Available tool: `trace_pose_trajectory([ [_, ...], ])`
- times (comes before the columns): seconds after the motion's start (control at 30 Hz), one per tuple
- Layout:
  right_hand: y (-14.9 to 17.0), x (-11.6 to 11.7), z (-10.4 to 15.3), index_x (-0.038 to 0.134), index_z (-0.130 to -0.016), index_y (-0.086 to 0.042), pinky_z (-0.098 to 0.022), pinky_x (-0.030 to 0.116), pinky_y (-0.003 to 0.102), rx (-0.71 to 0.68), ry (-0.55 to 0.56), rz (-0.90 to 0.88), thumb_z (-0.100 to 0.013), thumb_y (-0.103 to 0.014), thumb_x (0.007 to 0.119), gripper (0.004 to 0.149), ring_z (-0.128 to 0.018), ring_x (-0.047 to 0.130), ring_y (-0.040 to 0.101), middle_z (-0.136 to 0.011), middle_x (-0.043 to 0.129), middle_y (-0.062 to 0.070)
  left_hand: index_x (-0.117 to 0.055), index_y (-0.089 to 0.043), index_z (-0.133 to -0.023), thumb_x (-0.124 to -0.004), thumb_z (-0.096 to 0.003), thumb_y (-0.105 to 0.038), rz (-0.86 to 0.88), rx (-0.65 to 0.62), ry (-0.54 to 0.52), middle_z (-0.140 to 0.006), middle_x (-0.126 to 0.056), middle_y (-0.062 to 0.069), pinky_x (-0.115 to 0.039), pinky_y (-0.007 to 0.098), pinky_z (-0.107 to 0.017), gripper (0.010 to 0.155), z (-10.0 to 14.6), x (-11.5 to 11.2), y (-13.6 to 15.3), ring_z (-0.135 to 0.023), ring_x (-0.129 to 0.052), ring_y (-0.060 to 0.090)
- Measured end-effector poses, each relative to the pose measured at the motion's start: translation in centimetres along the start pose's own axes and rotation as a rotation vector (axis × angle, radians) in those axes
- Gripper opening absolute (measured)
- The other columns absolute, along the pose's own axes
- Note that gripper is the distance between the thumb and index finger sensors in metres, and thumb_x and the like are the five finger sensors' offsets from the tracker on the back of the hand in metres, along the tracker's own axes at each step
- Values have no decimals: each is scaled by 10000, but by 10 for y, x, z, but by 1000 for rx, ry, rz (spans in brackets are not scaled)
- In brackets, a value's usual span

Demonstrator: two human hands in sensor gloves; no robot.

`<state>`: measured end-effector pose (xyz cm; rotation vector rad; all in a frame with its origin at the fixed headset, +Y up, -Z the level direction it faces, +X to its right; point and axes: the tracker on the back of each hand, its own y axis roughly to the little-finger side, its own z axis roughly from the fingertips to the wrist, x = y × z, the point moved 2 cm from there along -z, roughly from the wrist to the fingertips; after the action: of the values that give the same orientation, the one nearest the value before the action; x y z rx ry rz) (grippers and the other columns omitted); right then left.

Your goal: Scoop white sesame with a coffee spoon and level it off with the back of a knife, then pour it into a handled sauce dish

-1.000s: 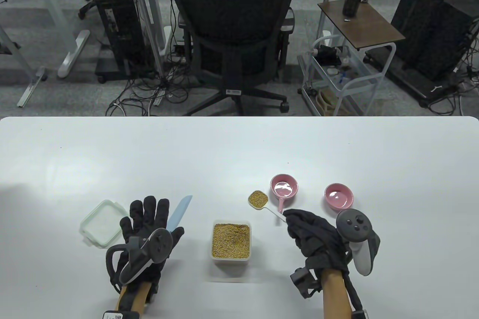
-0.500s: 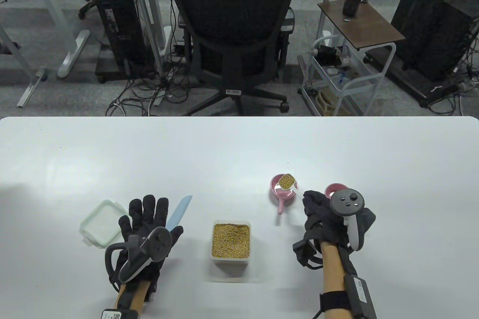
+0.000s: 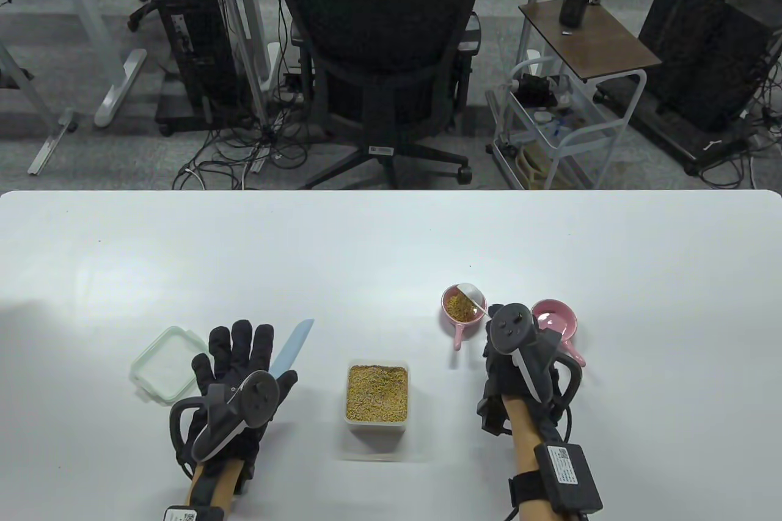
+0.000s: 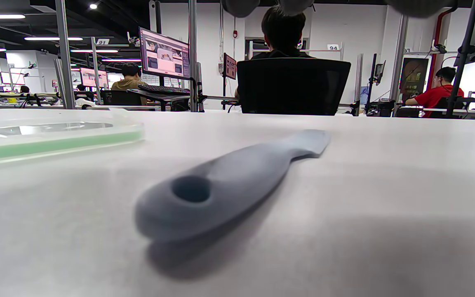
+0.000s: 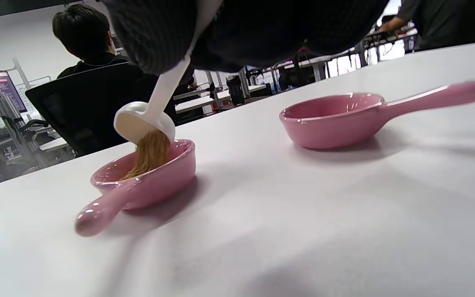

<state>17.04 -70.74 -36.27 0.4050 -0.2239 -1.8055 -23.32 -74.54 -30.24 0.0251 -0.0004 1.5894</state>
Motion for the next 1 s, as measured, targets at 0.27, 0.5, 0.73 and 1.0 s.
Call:
trace_pose_trajectory([
  [0.27,7,-22,18,878,-934,-315,-523,771,487,-69,27,-153,-563,-329,850,372,-520,919,208,-839,888,80,-259,-326,-1220,-510,-530,-697,5,-22,-4,-1310,-284,73,-343,665,-779,823,-1,-1,-3,-1152,-210,425],
  [0.5,17,-26,51,892,-922,-302,-509,777,493,-181,-19,-412,-556,-321,866,368,-509,924,212,-830,896,89,-262,-321,-1221,-514,-529,-695,29,-54,-2,-1310,-290,76,-349,663,-779,827,-1,-2,-8,-1150,-214,431],
  [0.73,11,-25,63,900,-914,-306,-512,779,490,-323,-59,-445,-549,-321,875,366,-512,926,211,-833,896,84,-264,-312,-1222,-522,-525,-696,82,-123,9,-1311,-304,77,-358,657,-783,836,3,2,-21,-1150,-223,436],
  [1.0,-18,-24,83,906,-902,-328,-528,775,487,-596,-120,-262,-538,-323,887,364,-527,922,204,-842,894,63,-264,-302,-1225,-627,-447,-718,156,-353,149,-1320,-350,50,-357,661,-798,954,6,7,-59,-1172,-248,428],
])
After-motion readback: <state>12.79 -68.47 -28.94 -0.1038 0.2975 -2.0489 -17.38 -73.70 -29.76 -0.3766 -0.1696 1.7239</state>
